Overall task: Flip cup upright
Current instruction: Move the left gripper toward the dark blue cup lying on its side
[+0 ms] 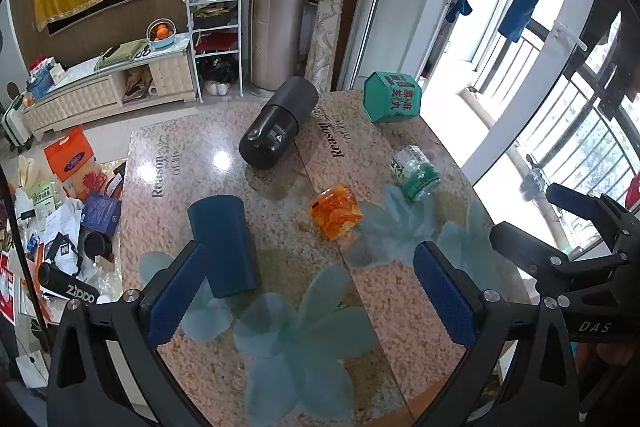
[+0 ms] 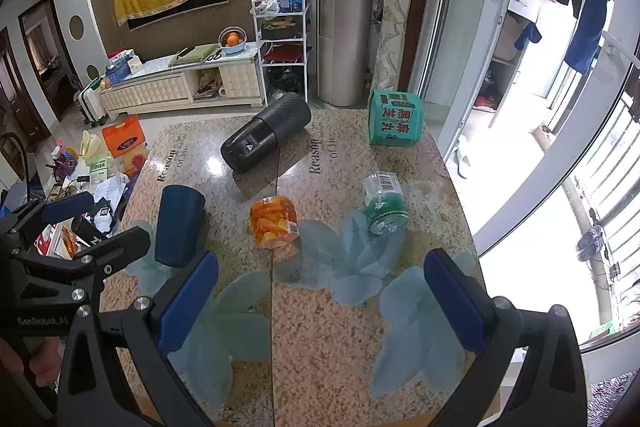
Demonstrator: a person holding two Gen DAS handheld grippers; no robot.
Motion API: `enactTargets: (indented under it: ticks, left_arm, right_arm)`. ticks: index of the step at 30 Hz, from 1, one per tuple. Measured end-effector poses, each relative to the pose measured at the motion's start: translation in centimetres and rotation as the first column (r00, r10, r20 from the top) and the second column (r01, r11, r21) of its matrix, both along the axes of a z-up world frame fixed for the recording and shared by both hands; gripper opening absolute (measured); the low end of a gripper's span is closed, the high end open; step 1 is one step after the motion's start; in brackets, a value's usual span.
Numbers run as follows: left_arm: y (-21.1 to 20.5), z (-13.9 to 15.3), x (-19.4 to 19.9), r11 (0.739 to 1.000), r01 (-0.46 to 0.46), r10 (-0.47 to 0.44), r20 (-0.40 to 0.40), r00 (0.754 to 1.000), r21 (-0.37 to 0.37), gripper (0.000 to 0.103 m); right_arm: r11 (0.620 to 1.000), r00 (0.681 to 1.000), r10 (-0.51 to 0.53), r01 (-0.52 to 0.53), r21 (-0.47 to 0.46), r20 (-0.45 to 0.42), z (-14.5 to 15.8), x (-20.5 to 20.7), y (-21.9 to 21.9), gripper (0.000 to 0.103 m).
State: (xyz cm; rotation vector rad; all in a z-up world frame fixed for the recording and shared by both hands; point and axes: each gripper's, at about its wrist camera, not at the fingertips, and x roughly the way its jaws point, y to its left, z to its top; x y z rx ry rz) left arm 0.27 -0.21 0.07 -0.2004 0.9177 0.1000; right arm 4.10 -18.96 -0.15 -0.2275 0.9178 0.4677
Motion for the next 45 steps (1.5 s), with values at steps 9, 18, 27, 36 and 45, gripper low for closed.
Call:
enactTargets:
  ticks: [9, 18, 27, 36, 45]
  left_arm:
    - [0.2, -0.2, 0.0, 1.000, -0.001, 0.000, -0.008, 1.000, -0.004, 0.103]
    - [0.3, -0.5, 0.1, 1.000, 0.000, 0.000, -0.019, 1.000, -0.011, 0.103]
    - [0.5, -0.7, 0.3, 1.000, -0.004, 0.004, -0.045, 0.999, -0.008, 0.103]
    - [3.2, -2.4, 2.0, 0.997, -0.077, 0.073, -0.141, 0.987, -0.023, 0.103]
    - [7.4, -7.0, 5.3, 0.980, -0.173, 0.137, -0.300, 0.944, -0.098, 0.103]
  right_arm:
    - [1.000, 1.000, 0.001, 0.000, 0.003, -0.016, 0.0, 0.0, 0.0, 0.103]
    - [1.000, 1.000, 0.001, -0.001, 0.000, -0.015, 0.1, 0.1, -0.1, 0.103]
    - [1.000, 1.000, 0.012, -0.012, -0.012, -0.024, -0.3, 0.5, 0.4, 0.103]
    - [0.999, 0.998, 0.029, -0.030, -0.026, -0.055, -1.1, 1.1, 0.5, 0.103]
    - [0.995, 0.989, 0.071, -0.079, -0.055, -0.128, -2.7, 3.0, 0.6, 0.103]
